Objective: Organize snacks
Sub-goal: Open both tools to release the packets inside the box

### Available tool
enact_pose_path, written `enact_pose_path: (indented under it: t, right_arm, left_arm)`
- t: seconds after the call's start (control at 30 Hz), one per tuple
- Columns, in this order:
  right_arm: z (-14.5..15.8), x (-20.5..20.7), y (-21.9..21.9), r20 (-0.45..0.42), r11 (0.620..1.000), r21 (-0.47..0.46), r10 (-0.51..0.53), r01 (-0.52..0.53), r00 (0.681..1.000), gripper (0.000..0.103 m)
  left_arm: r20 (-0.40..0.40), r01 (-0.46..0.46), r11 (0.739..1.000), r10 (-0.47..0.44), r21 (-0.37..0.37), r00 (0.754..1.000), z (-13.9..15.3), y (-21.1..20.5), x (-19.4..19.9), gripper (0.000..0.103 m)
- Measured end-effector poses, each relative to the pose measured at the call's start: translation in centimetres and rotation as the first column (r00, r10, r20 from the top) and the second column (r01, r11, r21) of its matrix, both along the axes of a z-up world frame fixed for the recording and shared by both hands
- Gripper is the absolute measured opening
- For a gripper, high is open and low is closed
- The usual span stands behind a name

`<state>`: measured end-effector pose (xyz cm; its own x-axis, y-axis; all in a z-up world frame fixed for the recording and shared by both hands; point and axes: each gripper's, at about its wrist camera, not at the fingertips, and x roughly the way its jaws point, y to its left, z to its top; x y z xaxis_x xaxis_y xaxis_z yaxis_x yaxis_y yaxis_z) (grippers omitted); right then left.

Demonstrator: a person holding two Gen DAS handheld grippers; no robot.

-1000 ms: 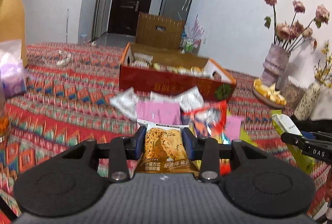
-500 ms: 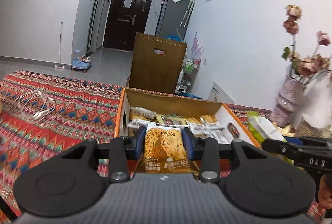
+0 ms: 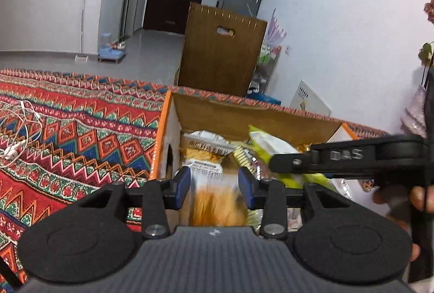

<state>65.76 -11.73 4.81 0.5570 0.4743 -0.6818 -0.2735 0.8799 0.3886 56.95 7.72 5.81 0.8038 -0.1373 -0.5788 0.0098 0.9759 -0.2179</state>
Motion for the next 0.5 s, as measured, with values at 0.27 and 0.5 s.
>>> enact_pose_path:
  t: [0.27, 0.5]
  right_arm:
    - [-2.1, 0.9, 3.3, -0.083, 0.998, 0.013, 0.057, -0.056, 0.995, 0.050]
    - [-0.9, -0.6, 1.4, -0.044, 0.999, 0.005, 0.048, -0.048, 0.998, 0.050]
  left_arm:
    - [0.004, -0.009, 1.000, 0.009, -0.001, 1.000, -0.1, 1.4, 0.3, 0.042]
    - [0.013, 0.021, 1.000, -0.021, 0.020, 1.000, 0.4, 1.3, 0.0, 0.048]
